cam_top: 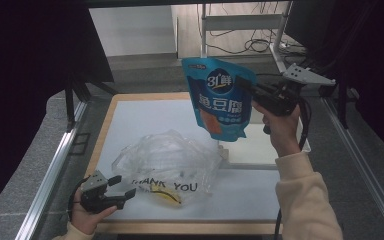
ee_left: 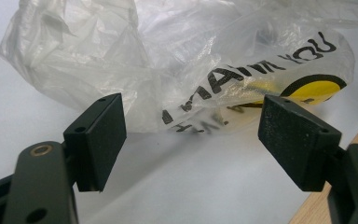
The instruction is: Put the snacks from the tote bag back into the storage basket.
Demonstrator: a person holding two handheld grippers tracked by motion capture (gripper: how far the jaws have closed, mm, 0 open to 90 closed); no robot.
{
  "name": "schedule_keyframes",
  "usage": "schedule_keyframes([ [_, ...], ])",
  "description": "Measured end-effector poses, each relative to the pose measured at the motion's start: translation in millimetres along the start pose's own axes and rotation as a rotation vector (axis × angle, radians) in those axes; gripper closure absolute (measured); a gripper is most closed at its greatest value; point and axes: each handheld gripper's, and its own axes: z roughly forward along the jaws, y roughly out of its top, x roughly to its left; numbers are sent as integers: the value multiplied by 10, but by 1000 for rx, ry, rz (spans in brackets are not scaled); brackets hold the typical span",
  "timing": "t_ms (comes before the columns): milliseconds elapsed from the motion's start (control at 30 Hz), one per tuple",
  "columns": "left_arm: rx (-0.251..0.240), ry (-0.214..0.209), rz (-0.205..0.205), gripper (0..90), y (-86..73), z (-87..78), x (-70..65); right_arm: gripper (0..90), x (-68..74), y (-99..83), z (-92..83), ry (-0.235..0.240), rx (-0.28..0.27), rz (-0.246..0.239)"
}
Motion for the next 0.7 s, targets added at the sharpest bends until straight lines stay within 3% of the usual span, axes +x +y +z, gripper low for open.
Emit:
schedule_keyframes([
  [300,6,2,3,233,0,4,6,890,-242,-110,-190,-60,-2,19],
  [700,8,2,-1,233,-3,6,9,889,-465,-191,-325,-126,8,31],
])
